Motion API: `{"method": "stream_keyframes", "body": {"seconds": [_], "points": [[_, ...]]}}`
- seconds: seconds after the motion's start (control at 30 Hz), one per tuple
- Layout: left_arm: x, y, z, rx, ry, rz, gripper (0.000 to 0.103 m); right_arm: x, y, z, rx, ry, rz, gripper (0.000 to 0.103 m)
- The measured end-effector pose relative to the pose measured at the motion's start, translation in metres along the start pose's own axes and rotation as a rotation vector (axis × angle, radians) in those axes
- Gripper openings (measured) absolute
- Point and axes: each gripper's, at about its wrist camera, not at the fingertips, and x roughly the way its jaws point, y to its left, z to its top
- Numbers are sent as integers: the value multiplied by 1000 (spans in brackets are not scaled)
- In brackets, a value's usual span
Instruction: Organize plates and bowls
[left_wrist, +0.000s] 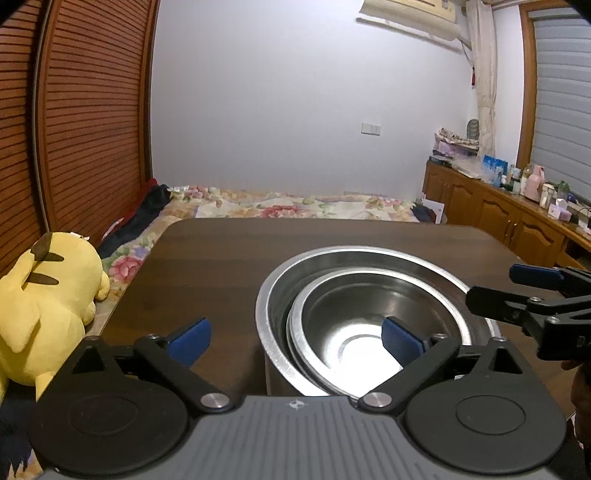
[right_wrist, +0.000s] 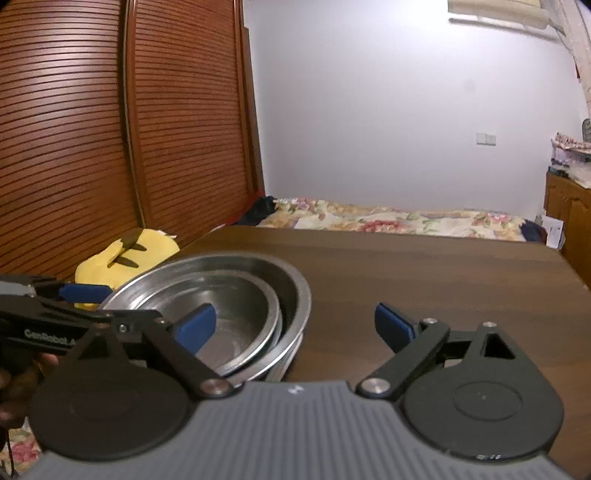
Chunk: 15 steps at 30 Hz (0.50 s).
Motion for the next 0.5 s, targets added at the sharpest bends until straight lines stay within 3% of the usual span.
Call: {"method": "stream_keyframes", "body": {"seconds": [0.13,0.5], "points": [[-7,-4,6,6,-15,0,103,-9,-4,3,5,-26,-3,103],[-19,-37,20,58,-51,16,103,-31,-10,8,5,-42,-64,103]]}}
